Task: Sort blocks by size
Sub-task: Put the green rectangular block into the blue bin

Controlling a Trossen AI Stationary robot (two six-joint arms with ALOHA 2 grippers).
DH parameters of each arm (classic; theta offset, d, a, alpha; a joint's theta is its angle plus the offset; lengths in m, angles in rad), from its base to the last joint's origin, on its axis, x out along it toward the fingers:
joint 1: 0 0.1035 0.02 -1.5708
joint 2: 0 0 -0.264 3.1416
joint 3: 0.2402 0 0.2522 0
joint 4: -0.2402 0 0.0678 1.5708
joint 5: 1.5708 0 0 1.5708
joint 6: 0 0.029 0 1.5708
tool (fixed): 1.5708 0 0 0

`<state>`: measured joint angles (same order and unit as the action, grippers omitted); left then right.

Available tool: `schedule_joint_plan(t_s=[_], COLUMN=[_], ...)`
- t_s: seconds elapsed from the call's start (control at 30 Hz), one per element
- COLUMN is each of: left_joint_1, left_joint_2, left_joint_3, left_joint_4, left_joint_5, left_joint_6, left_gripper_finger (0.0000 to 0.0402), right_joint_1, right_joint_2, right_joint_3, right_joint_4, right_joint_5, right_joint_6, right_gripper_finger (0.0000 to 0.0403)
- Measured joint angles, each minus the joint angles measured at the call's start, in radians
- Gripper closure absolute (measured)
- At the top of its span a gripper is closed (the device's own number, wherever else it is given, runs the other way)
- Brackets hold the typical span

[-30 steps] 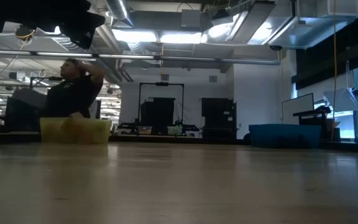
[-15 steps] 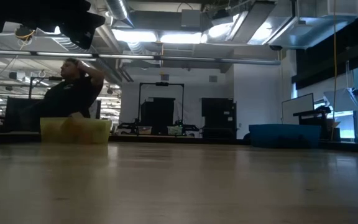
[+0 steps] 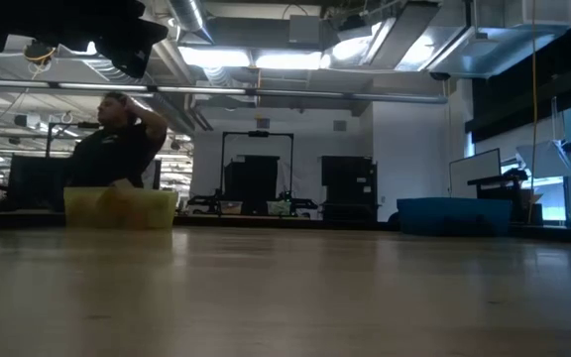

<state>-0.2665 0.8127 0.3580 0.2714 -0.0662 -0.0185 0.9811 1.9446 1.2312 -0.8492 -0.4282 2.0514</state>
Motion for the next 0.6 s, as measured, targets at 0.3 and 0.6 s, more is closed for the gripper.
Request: schedule_joint_plan(t_s=[0.3,0.6], left_joint_1=[0.000,0.000], left_joint_2=[0.000,0.000], left_joint_3=[0.000,0.000], left_joint_4=[0.000,0.003], left_joint_5=[0.000,0.000], left_joint_6=[0.000,0.000], left_gripper_finger=[0.0259,0.0259], right_joint_1=[0.074,0.106], right_joint_2=[-0.043,-0.030], right_joint_3=[0.001,-0.009], right_joint_4=[-0.049,-0.029], right_joint_5=[-0.160,-0.150], right_joint_6=[0.158,0.221], right_gripper_finger=[0.0388,0.0388])
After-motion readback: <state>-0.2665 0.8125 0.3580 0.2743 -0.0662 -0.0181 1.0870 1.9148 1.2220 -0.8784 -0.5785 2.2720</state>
